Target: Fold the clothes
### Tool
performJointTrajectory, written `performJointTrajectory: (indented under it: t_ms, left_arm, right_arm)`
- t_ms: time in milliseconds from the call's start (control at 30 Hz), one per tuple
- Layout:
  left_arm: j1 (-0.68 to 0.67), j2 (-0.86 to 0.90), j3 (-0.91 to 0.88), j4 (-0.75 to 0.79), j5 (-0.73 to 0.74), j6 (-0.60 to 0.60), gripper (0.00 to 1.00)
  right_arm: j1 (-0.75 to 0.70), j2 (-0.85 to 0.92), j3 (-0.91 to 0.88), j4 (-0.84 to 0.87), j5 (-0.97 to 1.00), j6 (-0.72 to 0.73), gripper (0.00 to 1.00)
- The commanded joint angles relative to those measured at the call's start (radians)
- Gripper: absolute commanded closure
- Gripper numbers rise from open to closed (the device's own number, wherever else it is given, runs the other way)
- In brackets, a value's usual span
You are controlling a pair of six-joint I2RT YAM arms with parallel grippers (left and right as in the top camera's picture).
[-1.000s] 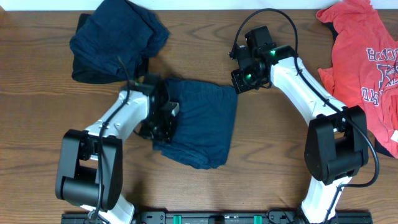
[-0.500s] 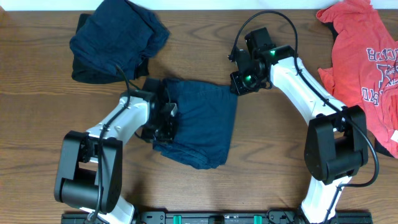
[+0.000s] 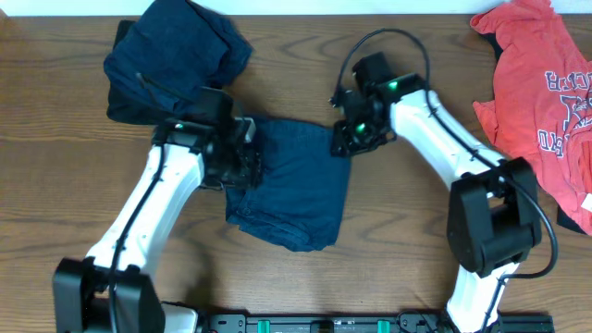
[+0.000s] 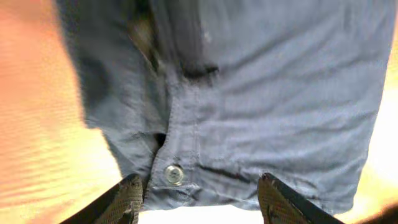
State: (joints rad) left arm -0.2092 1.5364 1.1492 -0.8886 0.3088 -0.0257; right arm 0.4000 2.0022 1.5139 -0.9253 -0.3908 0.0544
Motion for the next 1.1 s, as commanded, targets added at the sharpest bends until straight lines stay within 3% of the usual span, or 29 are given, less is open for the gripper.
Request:
performJointTrajectory:
  t_ms: [0, 267, 533, 800, 1067]
  left_arm:
    - [0.028, -0.016, 0.017, 0.015, -0.037, 0.005, 0.38]
    - [0.031, -0.014, 0.016, 0.059, -0.038, 0.005, 0.38]
    - [0.029, -0.014, 0.016, 0.081, -0.037, 0.006, 0.38]
    - [0.029, 0.042, 0.016, 0.144, -0.037, 0.005, 0.38]
    - [0.029, 0.190, 0.016, 0.224, 0.001, -0.060, 0.36]
  right_arm:
    - [0.049, 0.014, -0.076, 0.025, 0.056, 0.060, 0.71]
    - [0.085, 0.014, -0.227, 0.192, 0.126, 0.088, 0.71]
    - [0.053, 0.014, -0.323, 0.409, 0.374, 0.076, 0.59]
    - [0.000, 0.014, -0.321, 0.521, 0.355, 0.015, 0.56]
    - [0.000, -0.030, -0.161, 0.361, 0.273, 0.015, 0.16]
